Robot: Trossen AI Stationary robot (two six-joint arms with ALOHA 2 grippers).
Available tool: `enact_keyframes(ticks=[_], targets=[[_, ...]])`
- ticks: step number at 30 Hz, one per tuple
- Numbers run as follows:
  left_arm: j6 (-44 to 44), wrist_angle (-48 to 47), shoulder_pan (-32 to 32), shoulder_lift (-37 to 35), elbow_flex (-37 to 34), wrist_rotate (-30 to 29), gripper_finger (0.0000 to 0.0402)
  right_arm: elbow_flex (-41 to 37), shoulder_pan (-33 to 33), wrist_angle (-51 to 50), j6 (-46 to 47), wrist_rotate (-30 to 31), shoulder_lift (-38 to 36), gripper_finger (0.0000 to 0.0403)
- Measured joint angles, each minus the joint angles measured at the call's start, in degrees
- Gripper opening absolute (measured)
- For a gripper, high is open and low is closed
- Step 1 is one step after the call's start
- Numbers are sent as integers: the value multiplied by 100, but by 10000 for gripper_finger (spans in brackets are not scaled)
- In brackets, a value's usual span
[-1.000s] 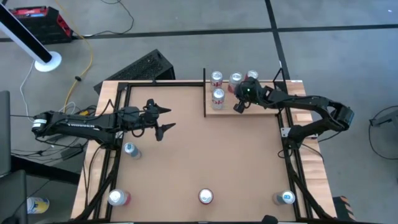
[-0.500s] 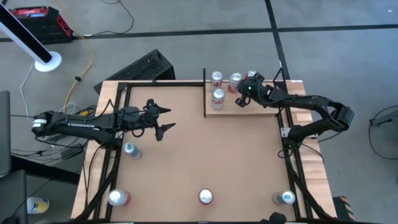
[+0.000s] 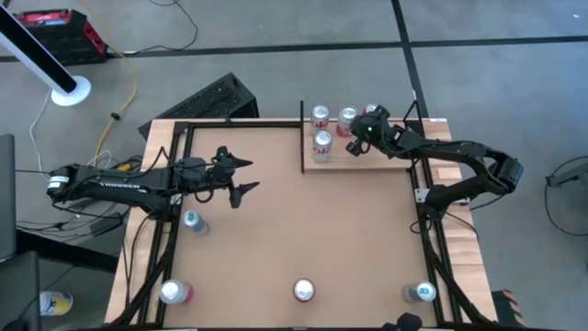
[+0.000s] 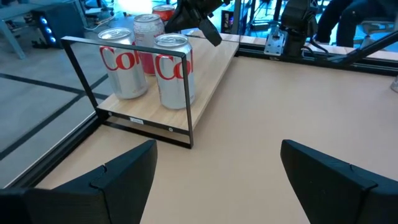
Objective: Place canned beverage on shelf
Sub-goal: Put the top pink-white soda can on the shelf, then put the pink-white soda can on the shelf
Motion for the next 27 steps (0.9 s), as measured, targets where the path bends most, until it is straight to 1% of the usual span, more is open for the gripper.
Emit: enact_keyframes(ticks=[7, 10, 11, 12, 14, 16, 18, 21, 24, 27], targets=[[0, -3, 0, 0, 0, 0, 328, 0, 73, 9, 1, 7, -5, 20], [-4, -22, 1, 0, 0, 7, 328, -2, 258, -356, 152, 243, -190, 20], [-44, -27, 2, -5, 3, 67, 328, -2, 358, -491, 232, 401, -267, 20], [-105, -145, 2, -23, 50, 250, 328, -2, 474, -693, 334, 551, -369, 20], [-224, -519, 0, -39, 305, 771, 328, -8, 737, -1119, 608, 723, -600, 20], [-315, -1048, -51, -45, 683, 1146, 328, -7, 1072, -1323, 875, 727, -873, 20], [-379, -1715, -186, -29, 1104, 1207, 328, -7, 1457, -1530, 1128, 726, -1139, 20], [-443, -2632, -550, 58, 1758, 1188, 328, -7, 2159, -1719, 1451, 720, -1505, 20], [-523, -2953, -1055, 235, 2250, 1203, 328, -7, 2918, -1777, 1695, 658, -1779, 20], [-319, -3001, -1597, 496, 2573, 1202, 328, -7, 3680, -1615, 1811, 563, -1881, 21]])
